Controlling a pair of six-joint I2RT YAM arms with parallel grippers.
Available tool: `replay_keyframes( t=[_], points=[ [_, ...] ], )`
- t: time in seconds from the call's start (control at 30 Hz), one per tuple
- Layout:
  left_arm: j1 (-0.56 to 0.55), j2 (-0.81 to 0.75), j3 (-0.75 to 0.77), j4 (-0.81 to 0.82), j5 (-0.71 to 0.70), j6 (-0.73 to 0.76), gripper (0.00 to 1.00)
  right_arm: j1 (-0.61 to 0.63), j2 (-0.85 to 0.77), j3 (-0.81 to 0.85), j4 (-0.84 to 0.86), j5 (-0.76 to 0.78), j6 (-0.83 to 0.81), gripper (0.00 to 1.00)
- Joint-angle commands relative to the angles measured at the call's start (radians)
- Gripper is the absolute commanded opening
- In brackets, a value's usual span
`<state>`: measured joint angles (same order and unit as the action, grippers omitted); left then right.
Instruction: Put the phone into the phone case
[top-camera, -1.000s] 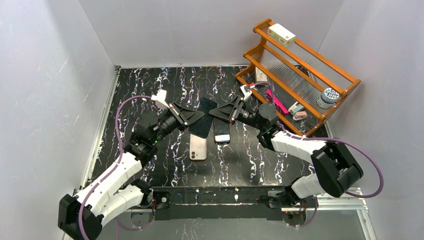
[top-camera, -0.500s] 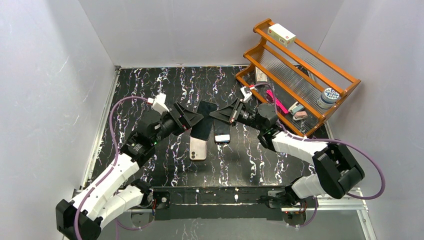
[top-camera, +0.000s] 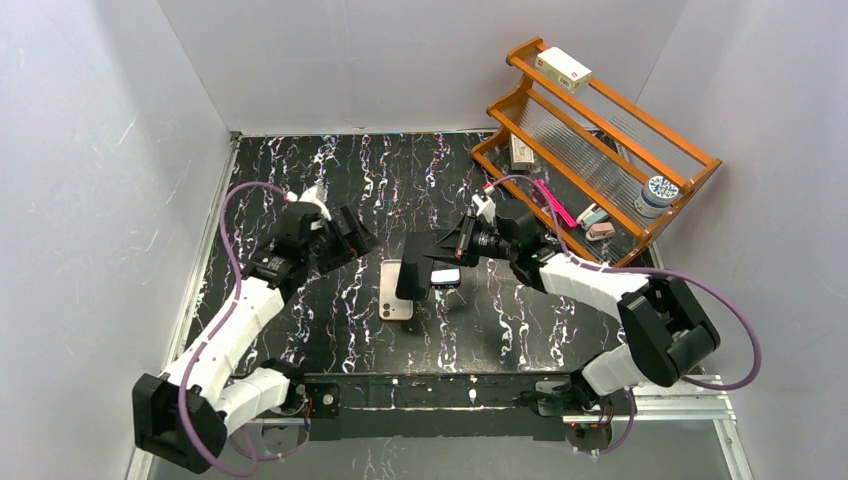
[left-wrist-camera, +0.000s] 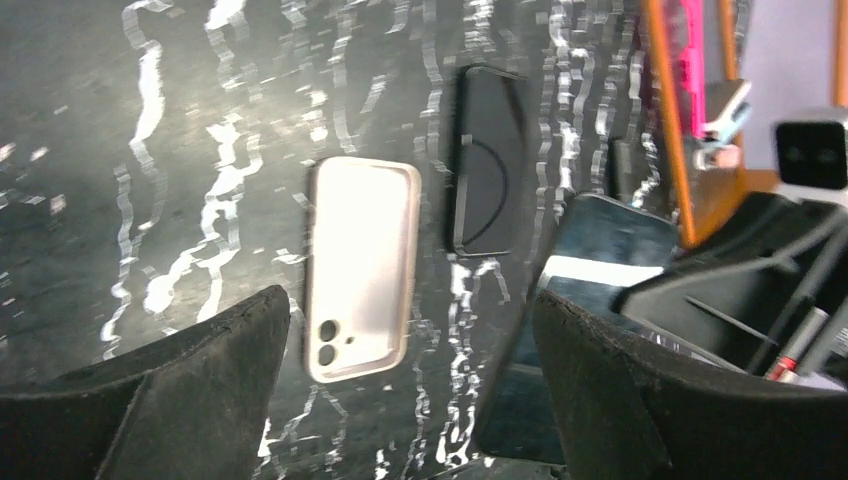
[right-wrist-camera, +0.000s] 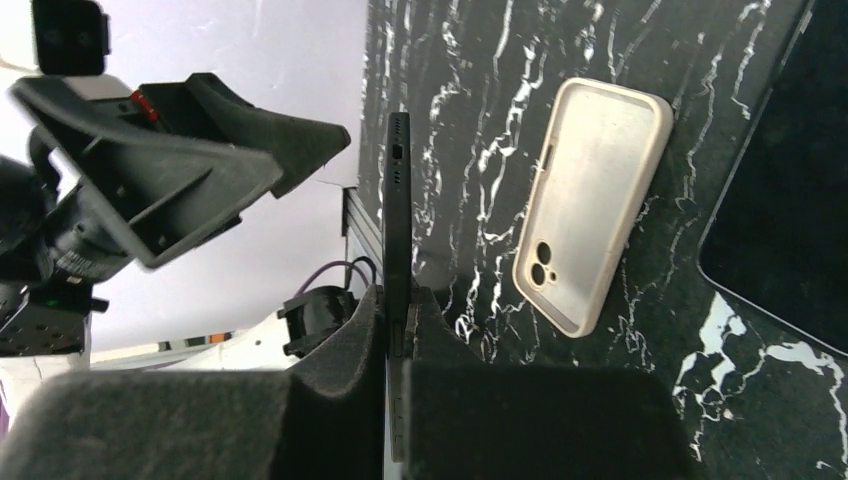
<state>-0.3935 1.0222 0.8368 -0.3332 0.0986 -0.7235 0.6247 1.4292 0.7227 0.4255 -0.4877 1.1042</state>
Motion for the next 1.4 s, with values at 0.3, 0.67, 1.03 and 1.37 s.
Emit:
replay_keyframes(
  t=[0.3, 0.67, 1.03, 1.37],
  points=[
    [0.219, 0.084, -0.331, 0.316, 0.41, -0.077, 0.72, 0.048, 0.202, 0.136, -0.015, -0.034, -0.046, 0.01],
    [0.219, 0.234, -0.43, 0.512, 0.472, -0.101, 0.67, 0.073, 0.41, 0.225, 0.033, -0.056, -0.053, 0.01],
    [0.217, 0.357, -0.431, 0.628, 0.522, -0.087, 0.56, 0.095, 0.541, 0.273, 0.023, -0.048, -0.108, 0.01],
    [0.206, 0.389, -0.475, 0.669, 0.535, -0.122, 0.5, 0.105, 0.62, 0.263, 0.138, -0.023, -0.085, 0.01]
  ],
)
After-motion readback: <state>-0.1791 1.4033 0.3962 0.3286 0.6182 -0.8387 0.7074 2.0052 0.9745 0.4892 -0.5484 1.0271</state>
